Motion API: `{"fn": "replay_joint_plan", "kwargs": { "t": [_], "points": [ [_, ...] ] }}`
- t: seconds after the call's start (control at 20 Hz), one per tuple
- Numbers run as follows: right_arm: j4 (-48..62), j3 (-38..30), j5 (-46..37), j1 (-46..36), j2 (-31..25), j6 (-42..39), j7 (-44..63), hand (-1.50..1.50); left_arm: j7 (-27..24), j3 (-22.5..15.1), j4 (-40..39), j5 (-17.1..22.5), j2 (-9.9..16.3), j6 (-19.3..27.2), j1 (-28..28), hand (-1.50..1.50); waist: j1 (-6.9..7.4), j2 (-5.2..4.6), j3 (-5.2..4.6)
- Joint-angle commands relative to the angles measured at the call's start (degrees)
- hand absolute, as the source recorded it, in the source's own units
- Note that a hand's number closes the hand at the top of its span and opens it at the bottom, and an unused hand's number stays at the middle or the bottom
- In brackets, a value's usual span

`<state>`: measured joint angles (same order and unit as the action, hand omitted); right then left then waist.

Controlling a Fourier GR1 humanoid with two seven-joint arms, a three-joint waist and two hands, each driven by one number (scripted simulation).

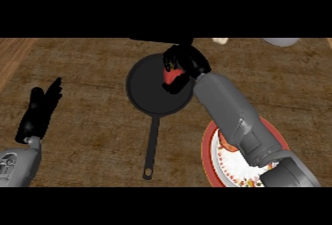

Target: Pick the bell pepper from the plate and place it in the pan

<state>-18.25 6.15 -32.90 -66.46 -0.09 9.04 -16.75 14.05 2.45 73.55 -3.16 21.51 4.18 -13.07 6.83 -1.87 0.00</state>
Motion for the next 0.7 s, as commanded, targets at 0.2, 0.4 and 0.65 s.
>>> {"fn": "replay_joint_plan", "kwargs": {
  "t": [0.2,0.4,0.65],
  "points": [
    [4.73,0.07,8.72,1.52,0.09,-0.75,-3.24,-1.5,-0.63,-2.0,-1.71,-0.97,-1.75,-0.71,-3.13,0.0,3.71,-1.25,0.06],
    [5.97,1.21,11.69,1.13,0.09,-3.84,-2.73,-1.5,-0.93,-2.46,-3.08,-1.76,-2.38,-0.25,-5.03,0.0,4.74,-1.45,0.05],
    [5.55,2.42,15.02,3.41,0.09,-2.01,-5.58,-1.5,0.82,-4.14,-2.53,-2.62,-3.51,-0.33,-6.56,0.0,6.13,-1.31,0.15]
  ]
}}
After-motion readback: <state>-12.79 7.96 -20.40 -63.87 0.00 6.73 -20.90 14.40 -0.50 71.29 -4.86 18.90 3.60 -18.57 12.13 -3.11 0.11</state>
